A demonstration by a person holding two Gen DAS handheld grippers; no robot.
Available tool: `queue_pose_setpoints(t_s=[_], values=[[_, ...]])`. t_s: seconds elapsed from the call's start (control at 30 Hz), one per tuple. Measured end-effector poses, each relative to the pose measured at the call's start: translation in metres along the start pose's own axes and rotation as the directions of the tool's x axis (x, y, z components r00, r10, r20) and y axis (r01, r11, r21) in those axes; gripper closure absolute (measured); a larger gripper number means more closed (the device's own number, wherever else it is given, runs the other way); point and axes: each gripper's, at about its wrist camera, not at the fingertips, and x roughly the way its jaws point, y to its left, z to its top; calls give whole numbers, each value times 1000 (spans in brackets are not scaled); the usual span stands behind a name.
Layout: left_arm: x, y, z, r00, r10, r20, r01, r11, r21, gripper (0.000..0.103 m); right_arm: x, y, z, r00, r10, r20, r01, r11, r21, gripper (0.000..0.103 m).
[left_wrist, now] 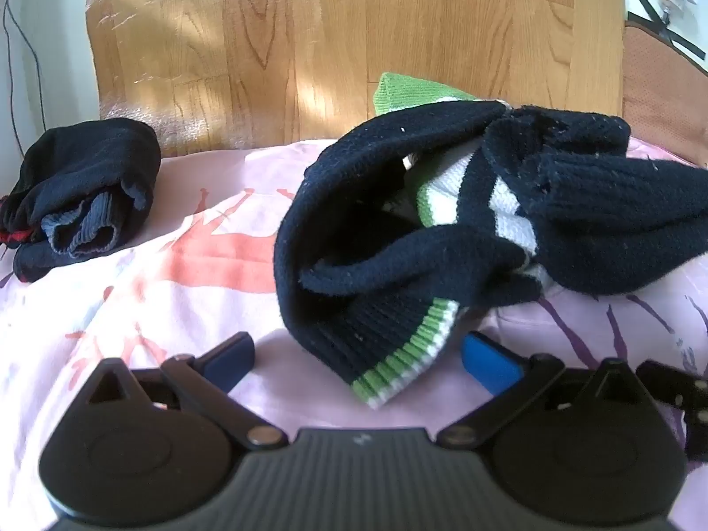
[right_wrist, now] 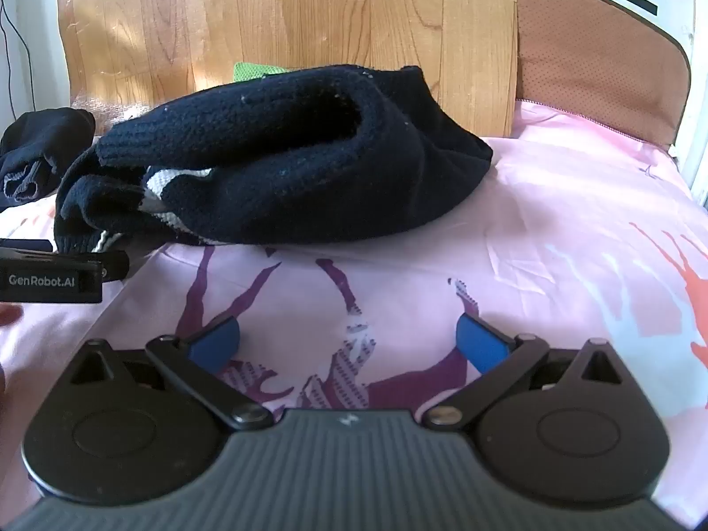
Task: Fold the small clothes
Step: 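Grasp the black striped sweater with both grippers and lift it off the sheet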
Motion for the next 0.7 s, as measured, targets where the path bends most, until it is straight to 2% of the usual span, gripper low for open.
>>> queue_pose_setpoints(t_s=[0.1, 0.2, 0.27, 0.33, 0.4, 0.47, 0.5, 0.6, 0.67, 0.7], values=[[-1, 3, 0, 999, -28, -16, 28, 999, 19, 0, 0, 0, 0, 1000, 1, 1, -1, 1000, 1, 0], [-10, 19, 0, 996, -87, -29, 89, 994, 57, 0, -3, 0, -2, 1000, -1, 5, 1, 1000, -5, 0], [-20, 32, -9, 996, -90, 0, 90, 995, 36, 0, -13, -2, -6, 999, 24, 28, -24, 1000, -16, 0], [-31, 55, -13, 993, -101, 54, 103, 994, -38, 0, -28, 1, -9, 995, 82, 59, -79, 995, -55, 7], [-34, 73, -12, 992, -82, 94, 92, 990, -110, 0, -43, 11, -3, 987, 133, 89, -123, 986, -116, 29], [-31, 87, -11, 991, -77, 107, 98, 974, -206, 0, -58, 30, 14, 976, 174, 133, -142, 966, -217, 44], [-28, 93, -8, 991, -88, 101, 110, 967, -231, 0, -62, 39, 24, 972, 175, 158, -131, 958, -257, 46], [-29, 99, -7, 985, -102, 139, 134, 959, -249, 0, -63, 78, 53, 954, 175, 244, -52, 898, -438, 46], [-32, 103, -9, 980, -107, 168, 146, 959, -243, 0, -45, 109, 70, 954, 168, 249, 4, 822, -569, 45], [-33, 104, -11, 977, -110, 180, 151, 961, -233, 0, -29, 125, 76, 957, 156, 244, 39, 766, -641, 45]])
